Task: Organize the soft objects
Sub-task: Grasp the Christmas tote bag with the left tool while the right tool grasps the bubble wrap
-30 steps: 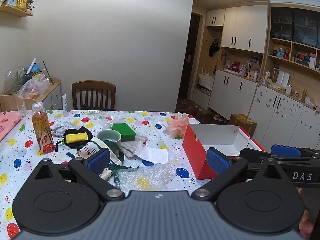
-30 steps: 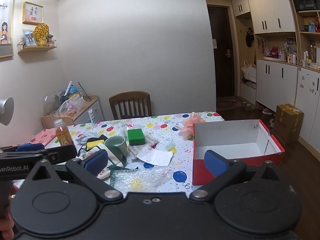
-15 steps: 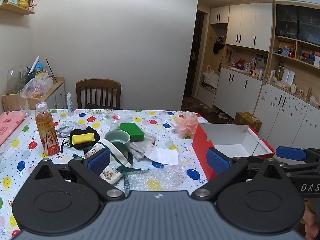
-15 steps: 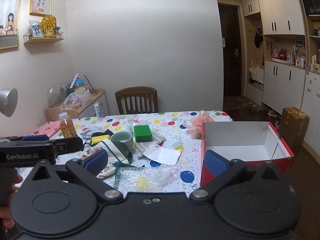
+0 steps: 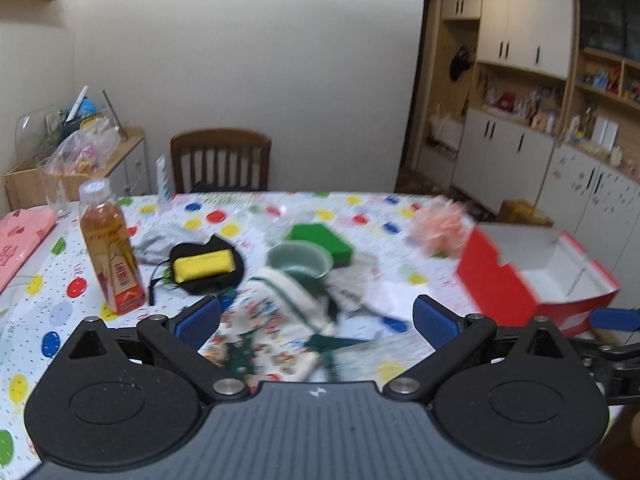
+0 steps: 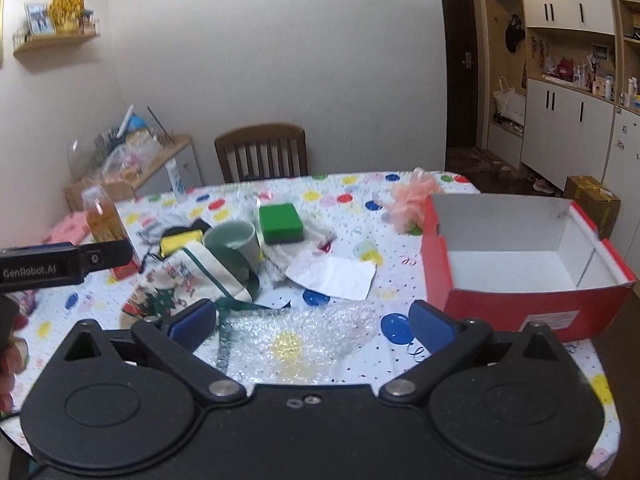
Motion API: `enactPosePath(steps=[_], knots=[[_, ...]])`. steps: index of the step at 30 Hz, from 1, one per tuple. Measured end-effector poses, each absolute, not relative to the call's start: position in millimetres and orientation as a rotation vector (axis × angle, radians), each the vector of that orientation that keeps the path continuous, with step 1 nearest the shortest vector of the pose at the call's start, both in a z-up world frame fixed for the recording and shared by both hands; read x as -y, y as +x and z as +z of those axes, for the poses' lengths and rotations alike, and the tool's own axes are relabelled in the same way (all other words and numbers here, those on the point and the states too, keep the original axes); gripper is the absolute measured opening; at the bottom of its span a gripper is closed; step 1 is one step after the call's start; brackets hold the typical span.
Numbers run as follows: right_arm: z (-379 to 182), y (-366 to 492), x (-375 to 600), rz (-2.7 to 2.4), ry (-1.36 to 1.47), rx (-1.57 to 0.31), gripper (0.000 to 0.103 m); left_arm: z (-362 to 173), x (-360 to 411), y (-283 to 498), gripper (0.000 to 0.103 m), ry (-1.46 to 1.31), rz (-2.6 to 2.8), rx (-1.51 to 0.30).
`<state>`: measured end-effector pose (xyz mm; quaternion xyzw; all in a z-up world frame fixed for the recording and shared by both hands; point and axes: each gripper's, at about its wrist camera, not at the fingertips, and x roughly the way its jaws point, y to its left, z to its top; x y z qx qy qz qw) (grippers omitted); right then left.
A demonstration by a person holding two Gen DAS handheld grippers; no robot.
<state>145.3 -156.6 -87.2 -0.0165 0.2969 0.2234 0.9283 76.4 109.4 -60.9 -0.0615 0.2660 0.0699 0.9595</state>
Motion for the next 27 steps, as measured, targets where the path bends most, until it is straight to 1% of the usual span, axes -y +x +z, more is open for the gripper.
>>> enactPosePath(steps=[10, 13, 17, 19, 20, 24, 27], knots=[[-159.3, 189.8, 107.2, 0.466, -0.128, -0.761, 0.102, -120.1, -165.6, 124.6, 0.102, -0.144, 0.200, -0.658], [-183.8, 203.1, 96.9, 0.450, -0.148, -0.819, 0.101, -134.9, -174.6, 137.3, 0.099, -0.156, 0.208, -0.690], [-207.2, 218.5, 90.6, 0.412, -0.141, -0.879, 0.099, -152.7, -182.8, 152.2, 0.098, -0.176, 0.216, -0.726], [-216.4, 224.4, 88.7, 0.393, -0.152, -0.904, 0.098, -161.1, -186.3, 158.1, 0.092, -0.186, 0.217, -0.750], [-220.0, 226.9, 87.2, 0.386, -0.158, -0.918, 0.096, -165.1, -188.1, 160.9, 0.090, -0.196, 0.209, -0.762], [-226.8, 228.0, 83.3, 0.378, -0.167, -0.936, 0.094, -177.0, -190.6, 166.3, 0.082, -0.205, 0.195, -0.800], [-228.4, 227.0, 77.8, 0.372, -0.194, -0.934, 0.093, -182.6, -190.1, 168.0, 0.071, -0.208, 0.173, -0.816]])
